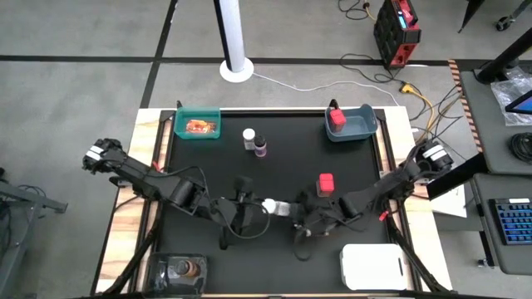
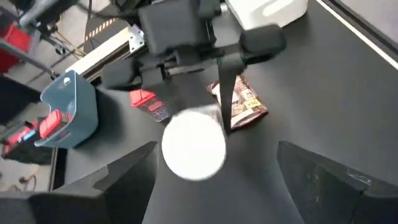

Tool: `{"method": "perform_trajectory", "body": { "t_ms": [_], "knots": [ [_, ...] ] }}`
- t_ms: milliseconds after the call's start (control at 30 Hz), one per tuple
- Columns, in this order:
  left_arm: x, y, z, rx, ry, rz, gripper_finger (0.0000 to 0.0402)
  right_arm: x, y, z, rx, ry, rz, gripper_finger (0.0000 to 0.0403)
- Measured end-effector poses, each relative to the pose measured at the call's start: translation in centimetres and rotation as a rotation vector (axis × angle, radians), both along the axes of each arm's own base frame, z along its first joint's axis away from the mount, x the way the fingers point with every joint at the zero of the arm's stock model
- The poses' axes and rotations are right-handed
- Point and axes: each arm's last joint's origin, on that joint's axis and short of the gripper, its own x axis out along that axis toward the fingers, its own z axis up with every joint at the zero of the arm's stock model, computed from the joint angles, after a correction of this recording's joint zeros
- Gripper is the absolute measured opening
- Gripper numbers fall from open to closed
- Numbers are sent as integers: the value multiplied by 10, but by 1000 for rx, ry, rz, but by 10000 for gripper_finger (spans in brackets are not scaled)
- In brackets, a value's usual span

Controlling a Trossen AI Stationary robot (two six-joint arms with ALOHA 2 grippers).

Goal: Sort spices by type
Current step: Put the bottom white seasoning bottle into the white bin

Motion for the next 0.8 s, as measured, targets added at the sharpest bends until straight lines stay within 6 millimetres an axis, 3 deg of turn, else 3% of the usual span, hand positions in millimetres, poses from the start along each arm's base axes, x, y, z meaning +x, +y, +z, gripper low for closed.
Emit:
{"method": "perform_trajectory", "body": {
  "t_ms": [167,300,433,600,800],
  "knots": [
    [-7,4,-8,-23,-103,-16,300,-27,18,-2,-69,-164,51,187],
    [-18,7,-18,-155,-305,-101,297,-38,31,2,-142,-254,115,187],
    [-26,10,-33,-206,-493,-131,297,-38,37,9,-181,-318,165,187],
    [-27,10,-55,-262,-609,-184,297,-33,41,9,-220,-374,235,187],
    [-12,4,-66,-290,-633,-213,301,-30,41,11,-253,-431,248,187]
  ]
}}
